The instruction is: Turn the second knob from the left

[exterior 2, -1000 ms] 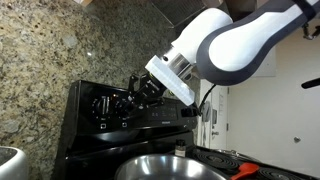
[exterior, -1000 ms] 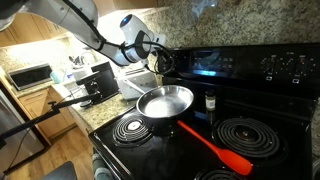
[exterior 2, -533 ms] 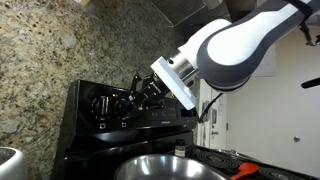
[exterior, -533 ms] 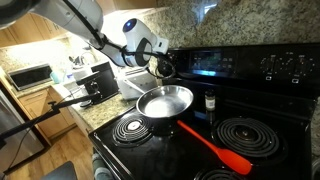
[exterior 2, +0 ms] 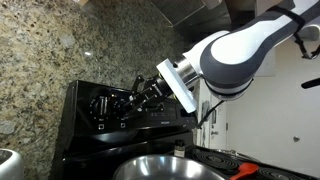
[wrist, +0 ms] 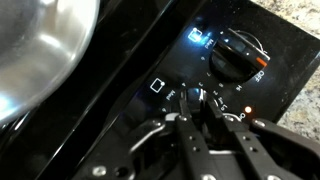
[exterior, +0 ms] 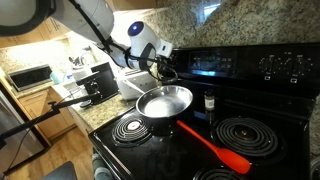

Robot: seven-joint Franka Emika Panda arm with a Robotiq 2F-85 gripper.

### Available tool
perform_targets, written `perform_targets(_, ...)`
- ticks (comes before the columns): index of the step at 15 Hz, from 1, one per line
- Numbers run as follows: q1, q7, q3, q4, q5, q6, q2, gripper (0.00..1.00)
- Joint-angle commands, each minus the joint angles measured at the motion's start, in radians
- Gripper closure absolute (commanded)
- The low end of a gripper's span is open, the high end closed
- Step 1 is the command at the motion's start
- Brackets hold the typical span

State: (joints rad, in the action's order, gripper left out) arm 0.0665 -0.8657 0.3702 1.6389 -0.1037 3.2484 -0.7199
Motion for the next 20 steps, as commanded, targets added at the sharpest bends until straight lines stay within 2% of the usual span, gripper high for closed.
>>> perform_targets(1,0.01,0.027,0.039,-0.066,-0.026,0.02,-0.089,0.94)
perform_targets(12,0.008,0.016,0.038,-0.071,-0.036,0.031,-0.099,0.94)
perform_targets(14,0.031,0.016,0.073,-0.072,-0.036,0.062,-0.115,0.94)
perform_targets(20,0.053,0.011,0.1,-0.061,-0.039,0.105,-0.136,0.94)
